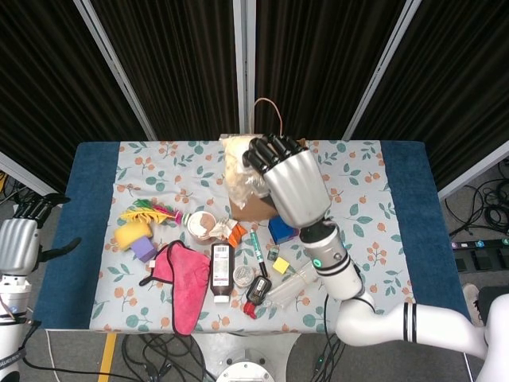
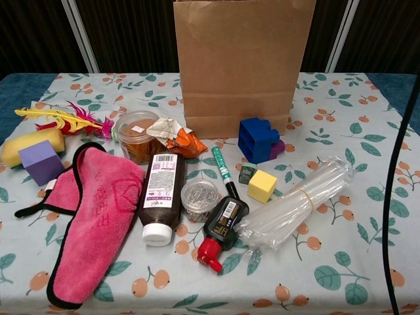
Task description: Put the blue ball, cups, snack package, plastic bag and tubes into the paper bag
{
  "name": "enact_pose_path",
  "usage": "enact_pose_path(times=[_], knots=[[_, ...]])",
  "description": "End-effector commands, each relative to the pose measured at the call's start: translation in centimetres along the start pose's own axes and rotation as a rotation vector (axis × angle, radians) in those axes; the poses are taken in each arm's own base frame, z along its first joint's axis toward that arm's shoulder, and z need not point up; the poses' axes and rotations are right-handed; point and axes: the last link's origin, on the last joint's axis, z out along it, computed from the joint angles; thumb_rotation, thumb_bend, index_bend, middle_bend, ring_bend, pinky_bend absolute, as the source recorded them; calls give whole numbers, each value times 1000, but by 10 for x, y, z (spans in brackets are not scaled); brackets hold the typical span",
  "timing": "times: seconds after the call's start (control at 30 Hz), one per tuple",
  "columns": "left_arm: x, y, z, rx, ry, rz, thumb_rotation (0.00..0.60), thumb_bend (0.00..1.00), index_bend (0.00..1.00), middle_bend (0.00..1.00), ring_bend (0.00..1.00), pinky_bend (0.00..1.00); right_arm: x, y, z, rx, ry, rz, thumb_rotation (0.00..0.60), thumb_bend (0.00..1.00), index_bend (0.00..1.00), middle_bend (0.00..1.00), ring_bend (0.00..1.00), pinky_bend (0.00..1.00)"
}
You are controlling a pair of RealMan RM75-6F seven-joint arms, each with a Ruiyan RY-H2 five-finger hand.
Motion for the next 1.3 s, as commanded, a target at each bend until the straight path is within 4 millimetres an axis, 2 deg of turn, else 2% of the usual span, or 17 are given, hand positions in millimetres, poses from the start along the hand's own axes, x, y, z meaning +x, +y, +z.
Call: enact_pose_path(times=[0.03,0.23,0.4,0.57,0.7,0.8,0.87,1.07,1.17,1.3], knots=[[0,-1,1,5,-2,5,600,174,333,357,271,340,-22,18,18,-75,-7,-14,600,227,604,474,393,570],[-2,-5,2,19,-8,16,600,174,333,357,271,340,-55,35,19,-155,-59,16,600,228,605,474,393,569],[-5,-6,3,24,-16,20,600,174,332,357,272,340,-77,46,13,-238,-132,71,600,224,606,473,393,568],[-8,-5,5,23,-26,23,600,175,333,357,271,340,-86,55,8,-297,-182,114,600,215,593,459,387,563],[-9,-5,4,22,-27,24,600,174,333,357,272,340,-88,58,6,-321,-227,159,600,100,493,416,313,493],[-9,-5,4,22,-27,24,600,174,333,357,272,340,-87,60,5,-320,-248,168,600,18,394,369,242,427],[-9,-5,4,21,-27,24,600,174,333,357,272,340,-86,60,3,-319,-257,176,600,0,342,334,202,401],[-8,-2,4,15,-26,21,600,174,333,357,272,340,-76,63,2,-323,-246,189,600,0,292,298,167,382],[-8,-1,3,16,-27,16,600,174,333,357,271,340,-58,63,3,-316,-176,209,600,0,292,300,167,379],[-10,1,3,12,-34,10,600,174,333,357,272,340,-10,74,5,-288,-45,180,600,0,288,306,169,377]])
